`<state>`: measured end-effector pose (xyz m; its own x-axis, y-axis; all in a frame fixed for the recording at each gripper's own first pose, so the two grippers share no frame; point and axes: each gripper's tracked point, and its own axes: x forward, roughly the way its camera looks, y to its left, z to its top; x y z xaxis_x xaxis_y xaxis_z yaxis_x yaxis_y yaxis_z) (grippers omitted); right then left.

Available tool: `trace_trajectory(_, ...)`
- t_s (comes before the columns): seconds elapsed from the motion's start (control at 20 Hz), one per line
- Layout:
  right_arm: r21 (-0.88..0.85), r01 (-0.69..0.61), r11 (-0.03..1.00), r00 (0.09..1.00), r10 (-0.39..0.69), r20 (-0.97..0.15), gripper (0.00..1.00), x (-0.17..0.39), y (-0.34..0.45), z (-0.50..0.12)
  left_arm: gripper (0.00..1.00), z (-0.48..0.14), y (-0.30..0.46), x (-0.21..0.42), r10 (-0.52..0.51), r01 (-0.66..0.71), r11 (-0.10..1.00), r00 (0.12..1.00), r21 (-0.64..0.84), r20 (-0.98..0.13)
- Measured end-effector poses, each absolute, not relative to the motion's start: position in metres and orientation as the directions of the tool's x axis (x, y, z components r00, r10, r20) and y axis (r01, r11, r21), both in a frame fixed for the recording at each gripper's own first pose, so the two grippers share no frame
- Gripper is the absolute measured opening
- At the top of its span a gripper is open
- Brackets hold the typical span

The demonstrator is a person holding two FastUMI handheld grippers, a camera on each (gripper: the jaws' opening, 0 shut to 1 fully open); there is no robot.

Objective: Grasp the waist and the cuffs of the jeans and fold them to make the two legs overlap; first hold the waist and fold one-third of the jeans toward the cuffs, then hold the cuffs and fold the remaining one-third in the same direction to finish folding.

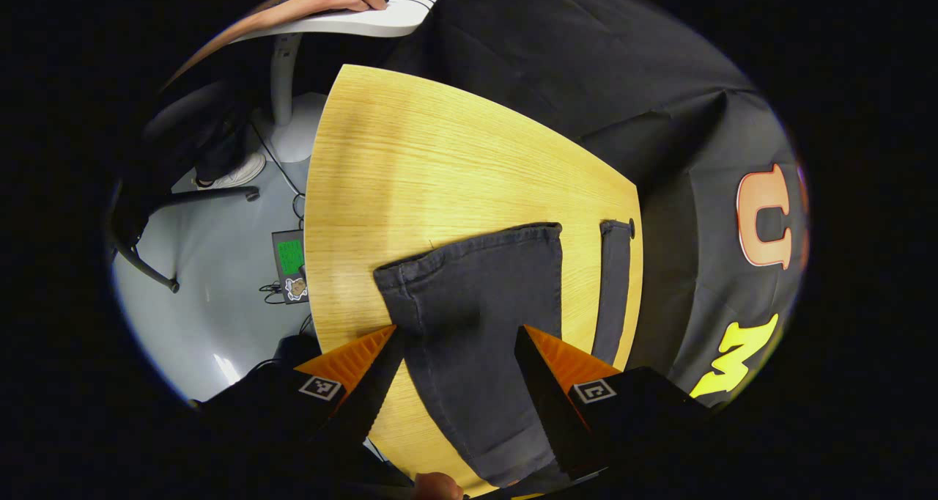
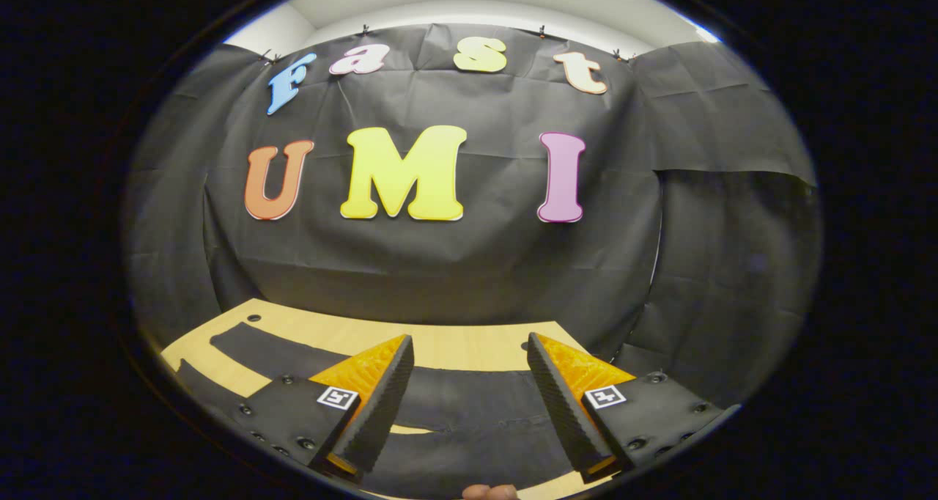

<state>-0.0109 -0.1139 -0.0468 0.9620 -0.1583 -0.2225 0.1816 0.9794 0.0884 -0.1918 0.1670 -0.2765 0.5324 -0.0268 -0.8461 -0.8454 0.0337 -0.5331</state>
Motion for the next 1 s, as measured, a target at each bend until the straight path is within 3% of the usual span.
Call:
trace_trajectory(0.25, 0.073, 0.189, 0.979, 0.959, -0.168, -0.23, 0.94, -0.014, -0.115, -0.051, 0.97, -0.282, 0.168, -0.188, -0.025, -0.835, 0.063, 0.546, -0.546, -0.837)
trace_trajectory(0.35, 0.077, 0.192, 0.978, 0.957, -0.169, -0.234, 0.94, -0.013, -0.115, -0.052, 0.84, -0.284, 0.167, -0.191, -0.03, -0.834, 0.082, 0.546, -0.546, -0.837)
trace_trajectory(0.4, 0.077, 0.193, 0.978, 0.957, -0.17, -0.235, 0.94, -0.014, -0.116, -0.052, 0.83, -0.287, 0.168, -0.194, -0.029, -0.839, 0.073, 0.539, -0.539, -0.842)
trace_trajectory(0.45, 0.077, 0.194, 0.978, 0.957, -0.171, -0.236, 0.94, -0.013, -0.117, -0.053, 0.76, -0.292, 0.168, -0.2, -0.033, -0.852, 0.059, 0.519, -0.52, -0.854)
trace_trajectory(0.6, 0.089, 0.195, 0.977, 0.954, -0.167, -0.25, 0.94, -0.012, -0.12, -0.056, 0.17, -0.298, 0.169, -0.203, -0.049, -0.851, -0.007, 0.524, -0.525, -0.85)
trace_trajectory(0.65, 0.102, 0.198, 0.975, 0.951, -0.166, -0.26, 0.96, -0.012, -0.123, -0.059, 0.11, -0.297, 0.169, -0.2, -0.05, -0.845, -0.018, 0.535, -0.535, -0.843)
trace_trajectory(0.8, 0.187, 0.248, 0.951, 0.926, -0.176, -0.333, 0.94, -0.013, -0.151, -0.075, 0.06, -0.298, 0.17, -0.2, -0.051, -0.846, 0.018, 0.531, -0.533, -0.846)
trace_trajectory(1.0, 0.369, 0.38, 0.848, 0.812, -0.115, -0.573, 0.95, -0.025, -0.211, -0.131, 0.04, -0.297, 0.17, -0.199, -0.067, -0.842, -0.001, 0.539, -0.54, -0.84)
